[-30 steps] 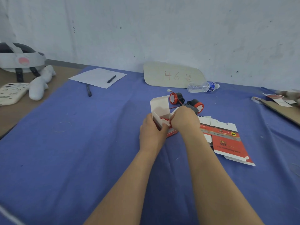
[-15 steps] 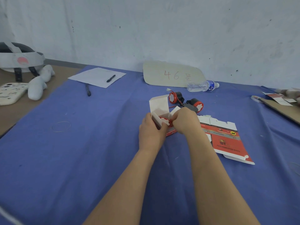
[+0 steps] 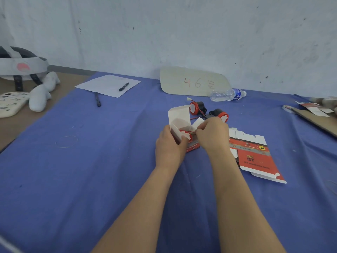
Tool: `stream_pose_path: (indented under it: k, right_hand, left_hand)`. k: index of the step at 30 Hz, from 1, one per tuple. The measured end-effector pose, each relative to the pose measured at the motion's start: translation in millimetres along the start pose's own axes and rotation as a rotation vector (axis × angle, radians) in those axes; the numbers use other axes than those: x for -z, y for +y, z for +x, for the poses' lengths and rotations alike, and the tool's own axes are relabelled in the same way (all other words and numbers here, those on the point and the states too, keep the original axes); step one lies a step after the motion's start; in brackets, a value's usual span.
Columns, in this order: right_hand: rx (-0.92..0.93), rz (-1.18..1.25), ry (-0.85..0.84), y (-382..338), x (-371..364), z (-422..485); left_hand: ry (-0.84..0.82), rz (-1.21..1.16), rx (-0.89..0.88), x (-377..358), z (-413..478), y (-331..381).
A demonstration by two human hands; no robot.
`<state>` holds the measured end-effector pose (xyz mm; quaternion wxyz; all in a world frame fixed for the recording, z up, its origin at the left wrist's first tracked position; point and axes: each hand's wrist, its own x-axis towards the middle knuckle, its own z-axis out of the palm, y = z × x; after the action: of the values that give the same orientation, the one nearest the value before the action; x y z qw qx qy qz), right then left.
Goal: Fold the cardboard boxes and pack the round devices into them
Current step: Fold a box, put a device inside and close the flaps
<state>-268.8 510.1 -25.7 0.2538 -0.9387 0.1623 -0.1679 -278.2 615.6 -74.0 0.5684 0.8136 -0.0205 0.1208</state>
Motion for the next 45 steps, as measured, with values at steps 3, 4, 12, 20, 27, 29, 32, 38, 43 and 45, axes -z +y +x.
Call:
stream_pose_path:
  k: [3, 4, 12, 20, 27, 29, 32, 38, 43, 45]
  right_hand:
    - [0.118, 0.094, 0.040, -12.1, -0.9, -6.8]
    - [0.156, 0.138, 0.039, -14.8, -2.5, -8.8]
    - [0.147, 0.162, 0.001, 0.2, -6.6, -4.8]
    - [0.040, -0.119, -0.030, 3.9, -7.8, -1.7]
    - [0.013, -0.153, -0.248, 17.3, 1.9, 1.1]
    - [0.012, -0.133, -0.313, 18.8, 6.1, 0.5]
    - [0.064, -0.109, -0.382, 21.8, 10.1, -2.7]
    - [0.192, 0.076, -0.356, 22.6, -2.2, -14.7]
    - [0.119, 0.138, -0.201, 17.9, -15.5, -12.8]
    - [0.063, 0.174, -0.164, 17.1, -18.9, -11.6]
  left_hand:
    - [0.004, -0.023, 0.002, -0.7, 0.6, -0.9]
    - [0.007, -0.027, 0.004, -0.8, 0.6, -1.0]
    - [0.002, -0.005, -0.002, 0.0, 0.5, -0.3]
    - [0.002, -0.008, -0.011, 1.1, -0.7, -0.3]
    - [-0.012, -0.026, -0.010, 0.7, -0.7, -2.1]
    - [-0.016, -0.032, -0.008, 0.5, -0.1, -3.3]
    - [0.006, -0.088, -0.021, 1.4, 0.6, -4.2]
    - [0.084, -0.113, -0.064, 3.8, 3.2, -7.3]
    - [0.063, -0.116, -0.132, 4.2, 5.9, -10.6]
    - [0.058, -0.106, -0.148, 3.2, 5.3, -10.1]
